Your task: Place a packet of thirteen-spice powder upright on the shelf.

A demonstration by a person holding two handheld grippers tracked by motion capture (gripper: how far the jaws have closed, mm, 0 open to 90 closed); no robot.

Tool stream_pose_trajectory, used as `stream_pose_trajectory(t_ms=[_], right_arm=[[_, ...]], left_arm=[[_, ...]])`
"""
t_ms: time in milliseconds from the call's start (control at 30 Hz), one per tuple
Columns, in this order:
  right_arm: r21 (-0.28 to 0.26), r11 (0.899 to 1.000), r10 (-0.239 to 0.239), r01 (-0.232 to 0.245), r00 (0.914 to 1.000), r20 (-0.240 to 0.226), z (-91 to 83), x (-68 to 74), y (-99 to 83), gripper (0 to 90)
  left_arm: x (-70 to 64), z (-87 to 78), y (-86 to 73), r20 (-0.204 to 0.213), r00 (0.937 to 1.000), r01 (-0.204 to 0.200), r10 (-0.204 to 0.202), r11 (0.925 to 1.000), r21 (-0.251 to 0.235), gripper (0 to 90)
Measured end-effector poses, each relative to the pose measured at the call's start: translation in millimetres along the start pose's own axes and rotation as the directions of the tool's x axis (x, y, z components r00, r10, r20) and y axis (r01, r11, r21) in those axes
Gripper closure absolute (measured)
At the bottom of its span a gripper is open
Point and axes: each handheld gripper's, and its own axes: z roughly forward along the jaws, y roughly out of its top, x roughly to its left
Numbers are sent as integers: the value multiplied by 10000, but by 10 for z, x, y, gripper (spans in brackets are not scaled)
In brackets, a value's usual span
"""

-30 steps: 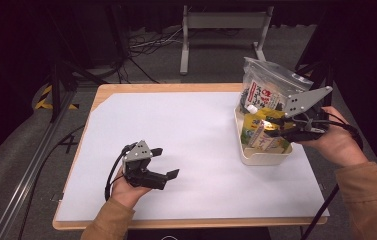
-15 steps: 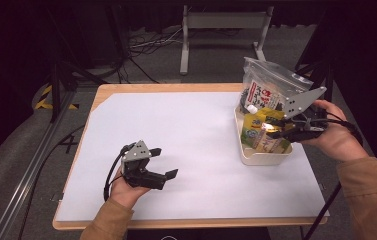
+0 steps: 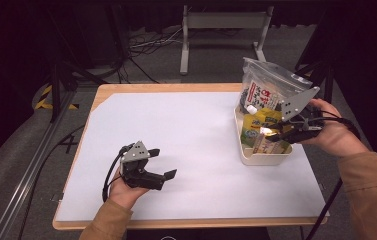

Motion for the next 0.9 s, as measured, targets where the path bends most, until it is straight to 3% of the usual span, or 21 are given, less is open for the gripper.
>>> stream_pose_trajectory(t_ms=[167,467,667,900], right_arm=[[147,9997,-172,174,9997,-155,50,1,-1,683],[86,10000,-2,4,9996,-276,47,-19,-18,684],[-81,9971,-765,762,9948,-665,55,-10,-14,685],[274,9965,-773,794,9945,-704,178,-12,-8,682]], left_arm=[[-4,11,2,67,10000,30,-30,10000,-2,89],[-2,23,5,98,9999,27,-27,10000,20,88],[2,31,7,136,9999,23,-24,10000,73,87],[5,36,8,122,9999,-19,18,10000,76,86]])
